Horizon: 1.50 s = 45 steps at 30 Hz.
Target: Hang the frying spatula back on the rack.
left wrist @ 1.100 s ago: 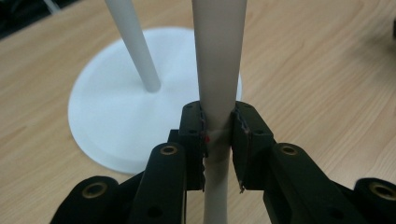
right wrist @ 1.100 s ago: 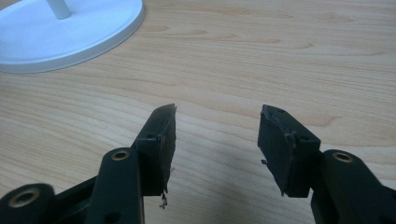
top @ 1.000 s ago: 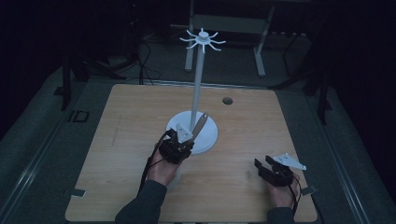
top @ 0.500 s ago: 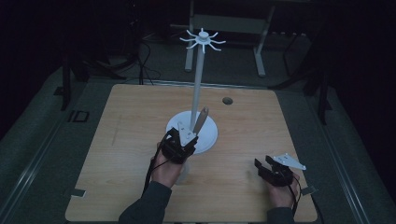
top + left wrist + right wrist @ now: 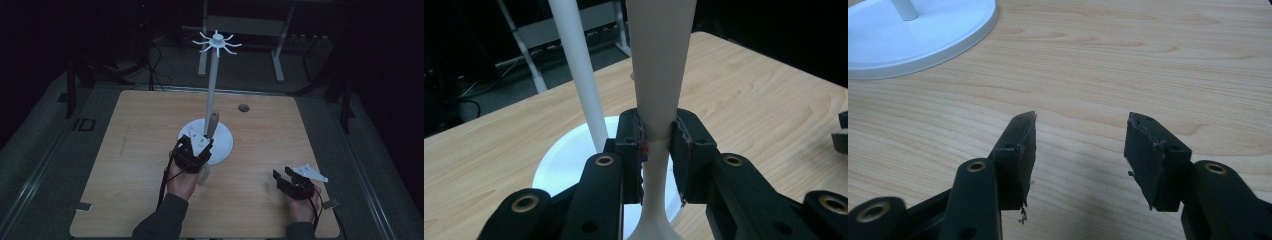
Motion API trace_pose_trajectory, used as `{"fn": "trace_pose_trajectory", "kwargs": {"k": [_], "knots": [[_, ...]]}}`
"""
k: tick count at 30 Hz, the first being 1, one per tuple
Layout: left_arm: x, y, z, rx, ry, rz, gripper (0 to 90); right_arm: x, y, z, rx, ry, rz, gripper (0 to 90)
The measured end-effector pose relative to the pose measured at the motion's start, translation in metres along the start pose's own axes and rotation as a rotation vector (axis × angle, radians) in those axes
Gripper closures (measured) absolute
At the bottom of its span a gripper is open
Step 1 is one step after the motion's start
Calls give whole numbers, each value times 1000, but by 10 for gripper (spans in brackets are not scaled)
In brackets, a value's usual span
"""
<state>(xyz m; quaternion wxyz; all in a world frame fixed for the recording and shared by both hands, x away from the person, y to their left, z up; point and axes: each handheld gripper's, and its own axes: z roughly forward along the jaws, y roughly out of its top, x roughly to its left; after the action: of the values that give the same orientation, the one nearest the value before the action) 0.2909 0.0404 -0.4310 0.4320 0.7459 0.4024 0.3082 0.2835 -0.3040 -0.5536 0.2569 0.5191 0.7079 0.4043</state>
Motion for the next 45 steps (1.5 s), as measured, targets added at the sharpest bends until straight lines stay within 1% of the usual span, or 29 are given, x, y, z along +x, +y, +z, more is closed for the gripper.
{"fn": "trace_pose_trajectory", "kwargs": {"k": [4, 7, 10, 16, 19, 23, 27, 36, 45], "knots": [[0, 2, 3, -18, 14, -20, 753, 0, 0, 0, 0, 0, -2, 461], [-1, 3, 3, -39, 20, -36, 754, 0, 0, 0, 0, 0, -1, 461], [-2, 4, 5, -50, 36, -42, 754, 0, 0, 0, 0, 0, -1, 461], [-1, 6, 7, -58, 42, -56, 754, 0, 0, 0, 0, 0, -1, 461], [-1, 8, 6, -69, 52, -60, 754, 0, 0, 0, 0, 1, -1, 461], [0, 11, 7, -74, 62, -60, 754, 0, 0, 1, 2, 1, -2, 461], [0, 17, 6, -79, 85, -47, 754, 0, 0, 1, 2, 0, -2, 461], [0, 29, 4, -106, 108, -38, 754, 0, 0, 1, 0, 1, -3, 456], [3, 39, 3, -118, 122, -36, 753, -1, 0, 1, -1, -2, 8, 456]]}}
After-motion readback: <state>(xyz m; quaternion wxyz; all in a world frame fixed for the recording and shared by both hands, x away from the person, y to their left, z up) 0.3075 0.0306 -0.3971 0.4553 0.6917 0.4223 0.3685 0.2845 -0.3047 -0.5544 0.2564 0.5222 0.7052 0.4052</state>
